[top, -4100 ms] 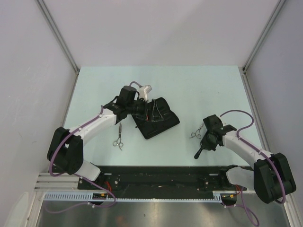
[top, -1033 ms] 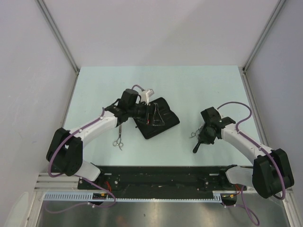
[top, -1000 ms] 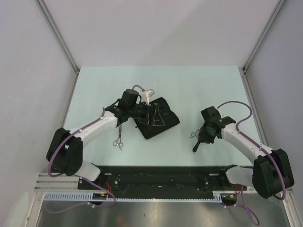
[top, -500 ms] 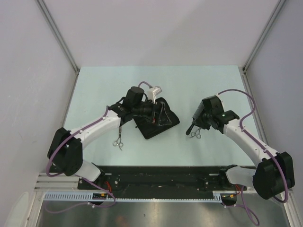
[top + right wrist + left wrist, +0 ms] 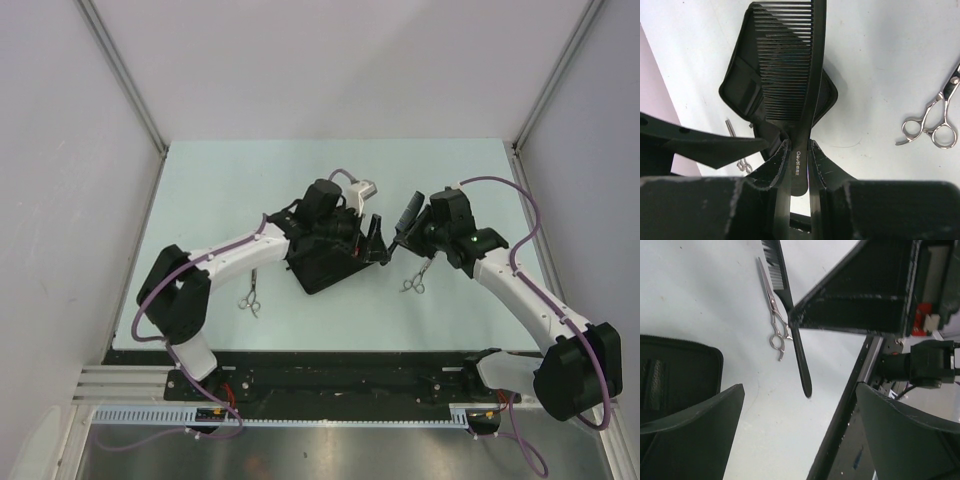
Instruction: Sort the hair-cutting tools
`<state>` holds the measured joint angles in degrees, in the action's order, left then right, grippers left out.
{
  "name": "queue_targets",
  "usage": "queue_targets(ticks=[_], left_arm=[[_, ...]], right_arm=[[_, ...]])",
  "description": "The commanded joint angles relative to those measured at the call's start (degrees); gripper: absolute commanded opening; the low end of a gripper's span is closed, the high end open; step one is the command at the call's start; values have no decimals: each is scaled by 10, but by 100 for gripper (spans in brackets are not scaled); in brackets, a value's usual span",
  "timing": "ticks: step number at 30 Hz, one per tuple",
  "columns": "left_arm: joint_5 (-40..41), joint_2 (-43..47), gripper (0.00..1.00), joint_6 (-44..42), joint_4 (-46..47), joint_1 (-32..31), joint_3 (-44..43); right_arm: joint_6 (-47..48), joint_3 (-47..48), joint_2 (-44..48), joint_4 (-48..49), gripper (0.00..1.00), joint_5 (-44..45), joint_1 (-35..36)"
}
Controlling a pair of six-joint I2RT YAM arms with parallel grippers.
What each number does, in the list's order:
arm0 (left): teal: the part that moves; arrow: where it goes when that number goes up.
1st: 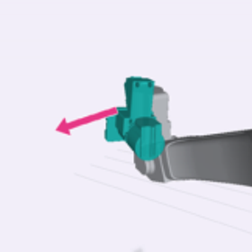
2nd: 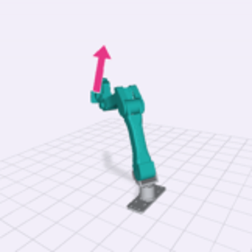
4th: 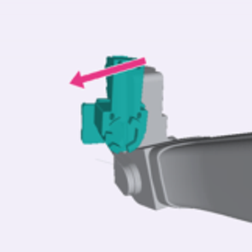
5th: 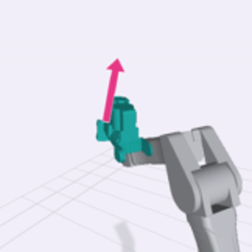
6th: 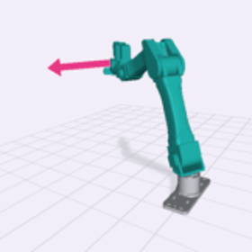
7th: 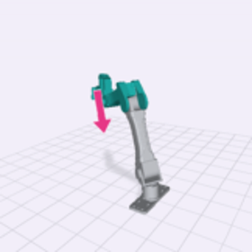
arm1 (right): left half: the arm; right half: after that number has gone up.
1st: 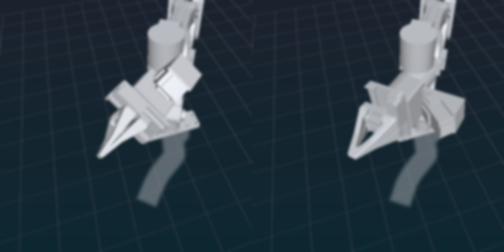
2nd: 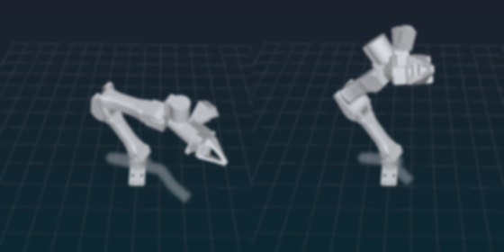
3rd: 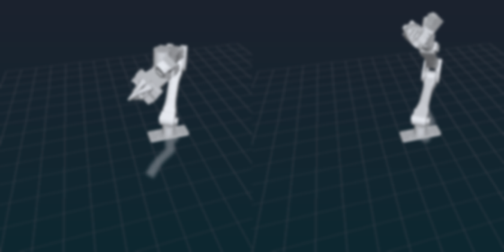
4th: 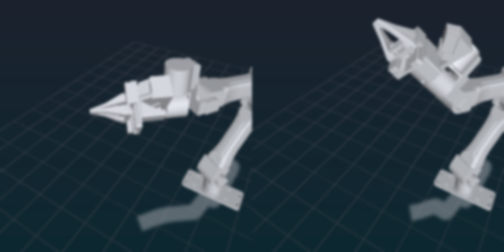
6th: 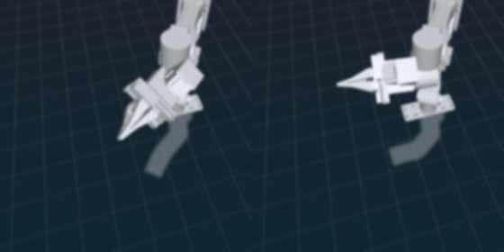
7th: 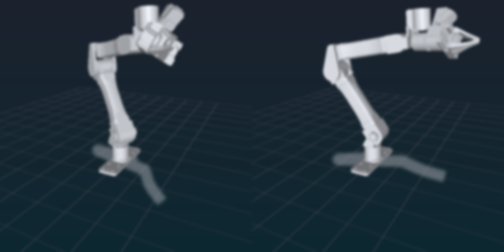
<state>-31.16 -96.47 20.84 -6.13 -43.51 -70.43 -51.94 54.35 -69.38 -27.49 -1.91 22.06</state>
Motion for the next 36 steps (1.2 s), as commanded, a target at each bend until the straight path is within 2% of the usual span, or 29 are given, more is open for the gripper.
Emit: queue_targets(ticks=[1, 2, 5, 10, 13, 14, 16, 17, 18, 19, 21, 24, 25, 28, 31, 36], left_arm=[[3, -33, 97, -17, 28, -13, -51], [1, -39, 96, -19, 28, -16, -53], [10, -51, 81, -23, 29, -25, -45], [25, -47, 69, -18, 44, -30, -38], [26, -50, 58, -13, 53, -34, -37], [29, -49, 47, -14, 53, -35, -38], [31, -50, 31, -16, 55, -37, -36], [35, -50, 18, -18, 55, -38, -37], [39, -53, 13, -18, 55, -39, -37], [42, -55, 1, -19, 55, -39, -37], [58, -59, 1, -19, 54, -39, -38], [67, -56, 0, -25, 54, -39, -38], [71, -52, 0, -26, 54, -39, -37], [71, -43, 0, -30, 48, -33, -42], [24, -35, 0, -12, 41, -8, -48], [-87, -10, 1, 20, 36, 54, -53]], right_arm=[[-13, 23, 4, 31, 8, -23, 4], [-13, 23, 4, 37, 8, -24, 5], [-11, 23, 5, 43, 8, -25, 9], [-12, 23, 7, 40, 8, -27, 11], [-12, 23, 9, 40, 8, -25, 11], [-12, 23, 8, 38, 8, -23, 12], [-11, 23, 7, 37, 8, -21, 12], [-12, 23, 7, 37, 8, -20, 12], [-11, 23, 7, 38, 8, -20, 12], [-11, 23, 6, 39, 8, -20, 12], [-10, 23, 7, 38, 10, -21, 12], [3, 24, 16, 43, 33, -20, 13], [5, 23, 21, 40, 48, -16, 11], [25, 27, 45, 29, 68, -7, 0], [57, 38, 63, 13, 74, -28, -34], [109, 39, 92, 41, 76, -109, -111]])
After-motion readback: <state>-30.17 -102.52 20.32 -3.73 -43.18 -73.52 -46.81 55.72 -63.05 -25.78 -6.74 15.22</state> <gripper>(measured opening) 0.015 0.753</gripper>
